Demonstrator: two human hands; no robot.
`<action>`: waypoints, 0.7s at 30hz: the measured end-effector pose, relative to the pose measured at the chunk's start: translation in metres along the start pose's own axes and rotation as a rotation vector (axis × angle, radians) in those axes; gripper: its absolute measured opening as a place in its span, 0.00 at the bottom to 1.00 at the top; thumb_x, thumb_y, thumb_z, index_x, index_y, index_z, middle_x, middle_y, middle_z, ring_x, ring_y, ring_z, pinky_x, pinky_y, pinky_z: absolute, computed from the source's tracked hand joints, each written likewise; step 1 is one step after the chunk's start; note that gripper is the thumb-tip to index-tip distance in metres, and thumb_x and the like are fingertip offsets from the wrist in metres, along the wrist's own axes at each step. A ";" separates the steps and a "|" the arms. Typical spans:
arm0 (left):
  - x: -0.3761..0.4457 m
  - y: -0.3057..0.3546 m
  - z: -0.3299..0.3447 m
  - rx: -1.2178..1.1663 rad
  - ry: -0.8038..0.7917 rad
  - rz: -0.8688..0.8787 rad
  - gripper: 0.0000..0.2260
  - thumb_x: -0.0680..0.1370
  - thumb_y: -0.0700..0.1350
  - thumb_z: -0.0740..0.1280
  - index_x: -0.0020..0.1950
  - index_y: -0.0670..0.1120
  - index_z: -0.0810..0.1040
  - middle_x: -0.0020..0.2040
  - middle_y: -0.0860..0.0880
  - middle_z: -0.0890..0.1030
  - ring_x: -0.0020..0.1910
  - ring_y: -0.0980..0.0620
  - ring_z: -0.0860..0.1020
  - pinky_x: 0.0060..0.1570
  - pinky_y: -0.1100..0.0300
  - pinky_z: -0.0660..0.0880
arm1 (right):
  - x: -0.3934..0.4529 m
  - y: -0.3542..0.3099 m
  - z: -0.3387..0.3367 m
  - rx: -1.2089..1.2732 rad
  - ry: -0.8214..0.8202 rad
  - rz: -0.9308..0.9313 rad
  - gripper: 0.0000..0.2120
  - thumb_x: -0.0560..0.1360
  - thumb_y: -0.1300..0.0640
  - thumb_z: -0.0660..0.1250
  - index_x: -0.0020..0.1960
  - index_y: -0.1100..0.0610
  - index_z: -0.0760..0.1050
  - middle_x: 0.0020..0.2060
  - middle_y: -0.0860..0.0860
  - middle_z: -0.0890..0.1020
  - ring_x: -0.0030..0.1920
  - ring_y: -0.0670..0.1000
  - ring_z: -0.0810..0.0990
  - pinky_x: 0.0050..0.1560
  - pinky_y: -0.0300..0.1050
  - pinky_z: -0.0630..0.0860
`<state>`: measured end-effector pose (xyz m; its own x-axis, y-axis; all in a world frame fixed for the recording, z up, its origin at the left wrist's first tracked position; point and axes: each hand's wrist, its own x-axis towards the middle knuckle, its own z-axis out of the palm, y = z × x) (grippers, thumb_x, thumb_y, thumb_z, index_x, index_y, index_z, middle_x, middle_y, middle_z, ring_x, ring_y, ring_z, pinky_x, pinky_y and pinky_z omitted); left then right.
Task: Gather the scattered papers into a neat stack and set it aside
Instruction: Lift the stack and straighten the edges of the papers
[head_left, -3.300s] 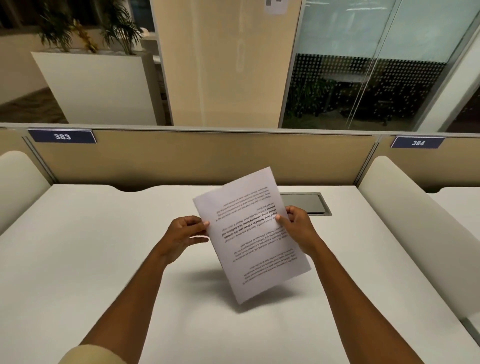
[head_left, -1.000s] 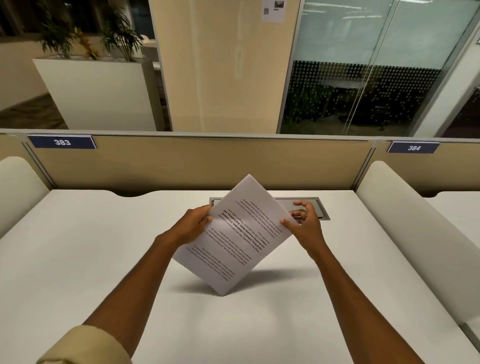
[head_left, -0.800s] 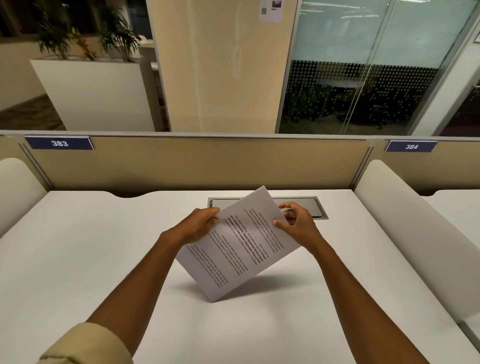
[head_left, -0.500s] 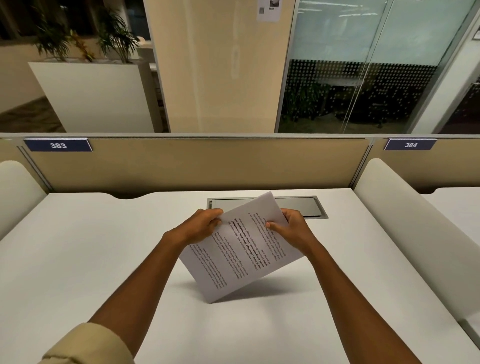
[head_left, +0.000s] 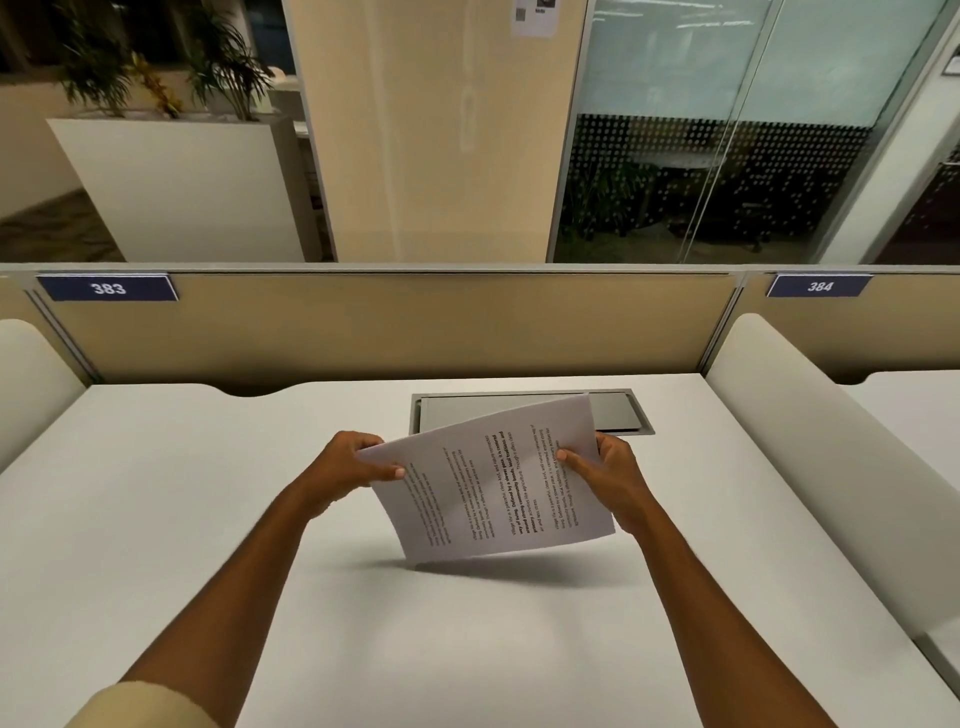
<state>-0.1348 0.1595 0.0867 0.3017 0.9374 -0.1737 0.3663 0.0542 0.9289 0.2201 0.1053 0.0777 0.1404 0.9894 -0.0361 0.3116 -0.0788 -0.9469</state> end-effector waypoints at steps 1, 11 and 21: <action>-0.003 -0.006 0.002 -0.099 0.003 0.002 0.17 0.67 0.45 0.77 0.52 0.38 0.81 0.47 0.41 0.85 0.47 0.42 0.84 0.47 0.53 0.80 | -0.001 0.002 0.001 0.014 0.005 0.007 0.07 0.75 0.53 0.71 0.52 0.51 0.76 0.45 0.47 0.85 0.37 0.50 0.86 0.35 0.37 0.79; -0.017 -0.047 0.056 -0.447 0.212 -0.033 0.10 0.79 0.39 0.66 0.59 0.47 0.77 0.54 0.46 0.84 0.55 0.43 0.82 0.50 0.49 0.81 | -0.014 0.019 0.014 0.145 0.043 0.030 0.07 0.76 0.56 0.70 0.54 0.53 0.77 0.46 0.49 0.86 0.39 0.51 0.87 0.36 0.40 0.81; -0.016 -0.043 0.068 -0.263 0.358 0.079 0.10 0.82 0.40 0.61 0.63 0.45 0.73 0.54 0.48 0.81 0.51 0.49 0.82 0.39 0.64 0.80 | -0.015 0.040 0.026 0.257 0.126 0.062 0.12 0.76 0.56 0.70 0.59 0.57 0.77 0.51 0.54 0.85 0.48 0.56 0.85 0.49 0.53 0.84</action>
<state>-0.0951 0.1189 0.0269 -0.0209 0.9996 -0.0176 0.1040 0.0197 0.9944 0.2059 0.0902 0.0323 0.2721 0.9596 -0.0721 0.0526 -0.0897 -0.9946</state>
